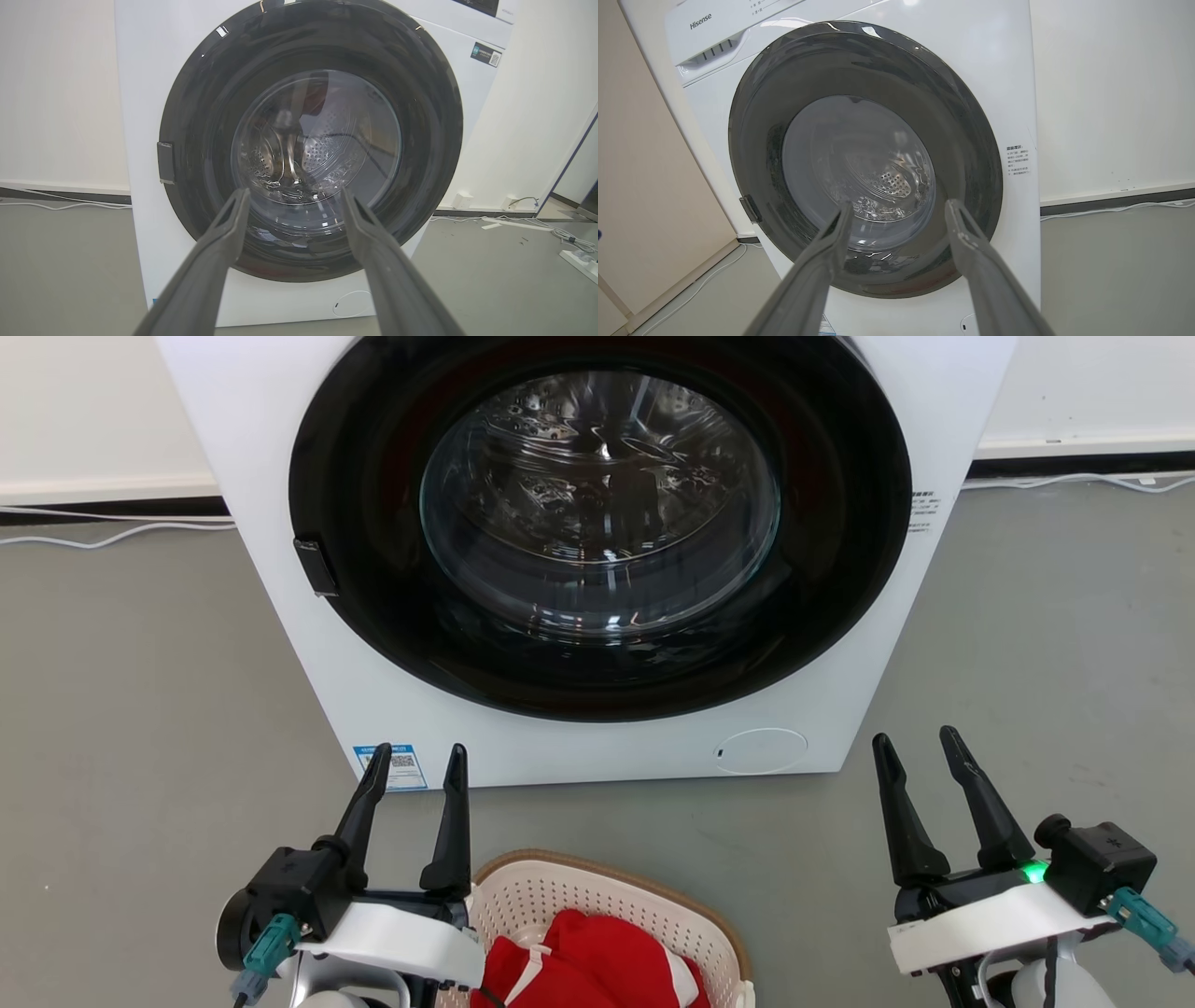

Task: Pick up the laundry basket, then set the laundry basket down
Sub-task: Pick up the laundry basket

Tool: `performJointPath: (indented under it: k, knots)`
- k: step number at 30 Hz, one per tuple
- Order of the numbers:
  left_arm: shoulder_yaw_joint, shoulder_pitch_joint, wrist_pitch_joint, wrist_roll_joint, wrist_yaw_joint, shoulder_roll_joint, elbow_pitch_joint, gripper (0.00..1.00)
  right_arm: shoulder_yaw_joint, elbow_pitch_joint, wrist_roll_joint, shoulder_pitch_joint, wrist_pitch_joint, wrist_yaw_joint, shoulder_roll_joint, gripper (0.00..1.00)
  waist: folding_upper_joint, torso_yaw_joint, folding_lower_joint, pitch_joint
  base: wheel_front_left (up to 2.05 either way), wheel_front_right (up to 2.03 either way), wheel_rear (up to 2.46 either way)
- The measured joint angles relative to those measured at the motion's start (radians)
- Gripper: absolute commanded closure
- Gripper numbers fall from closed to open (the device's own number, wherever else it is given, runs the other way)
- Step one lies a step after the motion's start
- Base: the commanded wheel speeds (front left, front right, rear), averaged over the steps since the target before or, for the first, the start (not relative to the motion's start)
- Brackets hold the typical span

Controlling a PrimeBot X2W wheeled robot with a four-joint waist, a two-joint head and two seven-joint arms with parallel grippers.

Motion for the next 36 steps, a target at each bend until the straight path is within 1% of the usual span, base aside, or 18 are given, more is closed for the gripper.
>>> performJointPath:
  k: [11, 14, 24, 28, 33, 36]
  knots:
    - [0.010, -0.007, 0.000, -0.017, 0.014, 0.000, 0.036, 0.00, -0.002, -0.001, 0.018, -0.039, 0.000, 0.000, -0.002, 0.00, 0.0000, -0.010, 0.0000, 0.066, 0.00, 0.00, 0.00]
    - [0.013, -0.032, 0.000, -0.017, 0.021, 0.000, 0.046, 0.00, -0.002, -0.011, 0.035, -0.041, 0.000, 0.000, -0.003, 0.00, 0.0000, -0.014, 0.0000, 0.094, 0.00, 0.00, 0.00]
    - [0.036, -0.110, 0.000, -0.017, 0.020, -0.002, 0.120, 0.00, 0.001, -0.025, 0.059, -0.093, 0.000, 0.000, -0.021, 0.00, 0.0000, -0.020, 0.0000, 0.209, 0.00, 0.00, 0.00]
    - [0.073, -0.152, 0.000, -0.018, 0.019, -0.003, 0.185, 0.00, 0.012, -0.032, 0.081, -0.114, -0.001, 0.000, -0.031, 0.00, 0.0000, -0.022, 0.0000, 0.261, 0.00, 0.00, 0.00]
    - [0.115, -0.206, 0.000, -0.018, 0.006, -0.003, 0.279, 0.00, 0.033, -0.046, 0.100, -0.152, -0.001, 0.000, -0.039, 0.00, 0.0000, -0.024, 0.0000, 0.326, 0.00, 0.00, 0.00]
    - [0.133, -0.241, 0.000, -0.017, -0.018, -0.004, 0.337, 0.00, 0.038, -0.051, 0.103, -0.171, -0.001, 0.000, -0.044, 0.00, 0.0000, -0.025, 0.0000, 0.366, 0.00, 0.00, 0.00]
